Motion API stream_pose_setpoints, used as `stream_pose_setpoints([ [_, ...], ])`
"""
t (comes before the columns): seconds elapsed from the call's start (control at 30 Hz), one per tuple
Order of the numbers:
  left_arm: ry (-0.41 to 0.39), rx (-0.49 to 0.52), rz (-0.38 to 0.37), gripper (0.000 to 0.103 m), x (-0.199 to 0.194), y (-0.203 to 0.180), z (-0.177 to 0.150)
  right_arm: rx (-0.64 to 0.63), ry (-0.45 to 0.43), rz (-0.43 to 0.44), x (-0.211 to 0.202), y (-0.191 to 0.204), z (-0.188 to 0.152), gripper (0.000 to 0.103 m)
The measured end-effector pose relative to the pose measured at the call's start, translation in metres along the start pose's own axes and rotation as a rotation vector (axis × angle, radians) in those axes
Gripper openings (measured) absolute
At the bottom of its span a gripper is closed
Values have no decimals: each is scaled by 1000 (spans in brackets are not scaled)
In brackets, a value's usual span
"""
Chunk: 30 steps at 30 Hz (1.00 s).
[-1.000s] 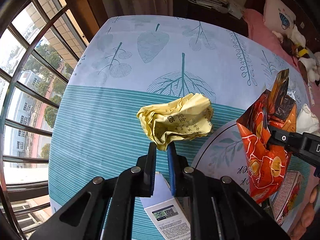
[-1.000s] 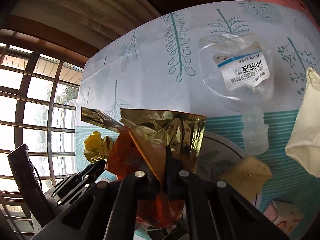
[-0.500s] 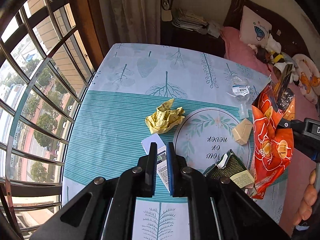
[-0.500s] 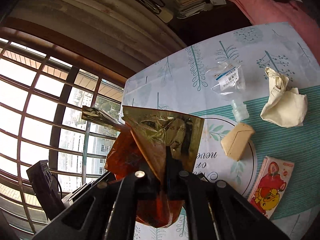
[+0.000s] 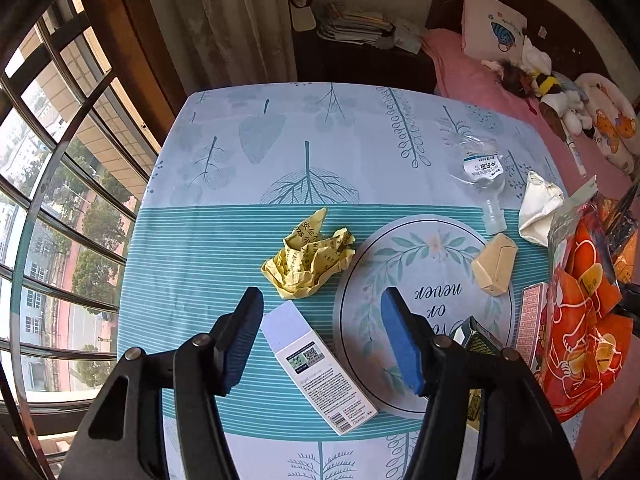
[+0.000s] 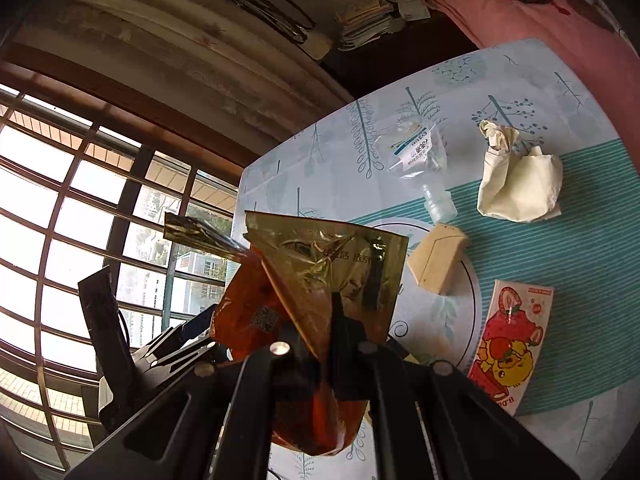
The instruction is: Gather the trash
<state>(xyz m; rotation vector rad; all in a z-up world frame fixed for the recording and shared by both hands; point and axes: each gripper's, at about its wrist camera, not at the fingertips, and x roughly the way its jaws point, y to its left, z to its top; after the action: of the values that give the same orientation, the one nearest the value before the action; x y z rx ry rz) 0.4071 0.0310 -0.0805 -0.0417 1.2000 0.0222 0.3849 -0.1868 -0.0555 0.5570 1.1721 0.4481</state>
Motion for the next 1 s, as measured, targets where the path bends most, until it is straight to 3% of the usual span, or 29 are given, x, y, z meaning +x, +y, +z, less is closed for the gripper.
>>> stream_pose_setpoints([
  [0.4, 123, 23, 53, 59, 79, 2, 27, 19, 80, 10, 40, -18, 20, 5],
  [0.43, 135, 18, 42, 58, 83, 3, 27, 19, 85, 12, 41, -19, 22, 5],
  [0.47, 137, 14, 40, 46, 85, 3, 27, 18, 88, 13, 43, -20, 23, 5],
  [0.53, 139, 17, 43, 42, 86, 2, 26, 19, 91, 16, 44, -21, 25, 5],
  [0.63, 115, 13, 45, 35, 80, 1, 23, 21, 91, 16, 44, -22, 26, 5],
  [0.77, 77, -15, 34, 33, 60, 3, 17, 22, 89, 22, 40, -19, 23, 5],
  [1.0, -27, -32, -11, 33, -13, 6, -12, 24, 53, 42, 14, -7, 0, 5],
])
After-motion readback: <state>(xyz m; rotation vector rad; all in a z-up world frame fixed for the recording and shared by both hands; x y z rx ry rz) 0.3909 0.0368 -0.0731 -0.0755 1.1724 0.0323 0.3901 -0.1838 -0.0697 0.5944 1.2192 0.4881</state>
